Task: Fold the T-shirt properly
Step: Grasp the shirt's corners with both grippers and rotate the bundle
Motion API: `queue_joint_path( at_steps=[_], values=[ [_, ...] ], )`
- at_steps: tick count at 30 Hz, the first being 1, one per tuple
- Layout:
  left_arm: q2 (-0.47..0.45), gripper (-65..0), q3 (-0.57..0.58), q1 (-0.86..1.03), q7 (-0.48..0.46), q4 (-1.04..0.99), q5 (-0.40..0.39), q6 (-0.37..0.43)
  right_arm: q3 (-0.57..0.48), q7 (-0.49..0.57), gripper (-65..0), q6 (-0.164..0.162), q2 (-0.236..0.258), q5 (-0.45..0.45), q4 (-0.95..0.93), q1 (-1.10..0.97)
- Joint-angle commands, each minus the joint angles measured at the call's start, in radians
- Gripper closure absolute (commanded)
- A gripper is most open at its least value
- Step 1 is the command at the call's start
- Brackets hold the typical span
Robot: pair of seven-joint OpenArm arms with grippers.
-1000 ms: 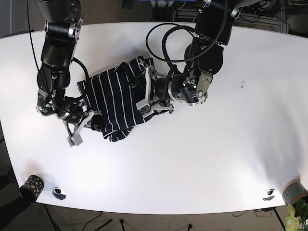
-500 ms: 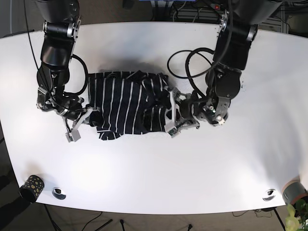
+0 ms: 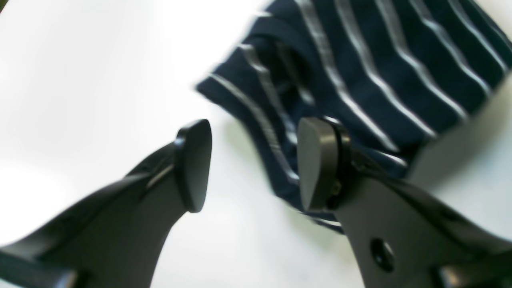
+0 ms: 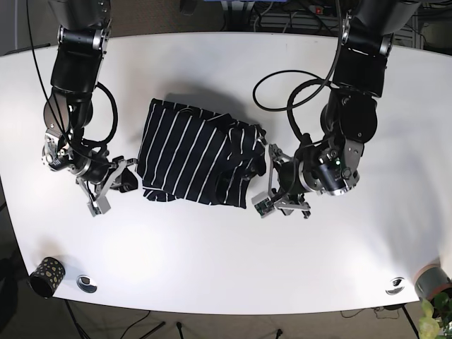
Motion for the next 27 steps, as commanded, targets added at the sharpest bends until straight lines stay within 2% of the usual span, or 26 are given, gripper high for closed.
queue_joint_path(
  at_steps=[1,3,7,12,18,23,27],
  values=[
    [0.006,-31.1,0.0,0.014,0.001,0.051,-0.01,-0.001,0.007,0.071,-8.6,0.009,-0.029,-0.055,0.017,0.046],
    [0.035,-31.1,0.002,0.057,0.001,0.06,-0.012,-0.001,0.009,0.113,-8.4,0.009,-0.062,-0.15,-0.001,0.066],
    [0.104,-31.1,0.002,0.137,0.001,0.06,-0.007,-0.001,0.009,0.192,-8.2,0.009,-0.083,-0.259,-0.099,0.097],
    [0.161,-31.1,-0.001,0.212,-0.011,0.039,-0.006,-0.001,0.009,0.226,-8.1,0.009,-0.075,-0.264,-0.184,0.101],
    [0.156,-31.1,-0.004,0.215,-0.109,-0.145,-0.007,-0.001,0.009,0.209,-8.1,0.009,-0.074,-0.264,-0.141,0.038],
    [0.08,-31.1,-0.06,0.207,-0.181,-0.207,-0.009,-0.001,0.009,0.159,-8.1,0.009,-0.086,-0.264,-0.012,-0.06],
    [0.031,-31.1,-0.081,0.153,-0.184,-0.207,-0.007,-0.001,0.004,0.114,-8.1,0.009,-0.131,-0.264,0.088,-0.132]
  ],
)
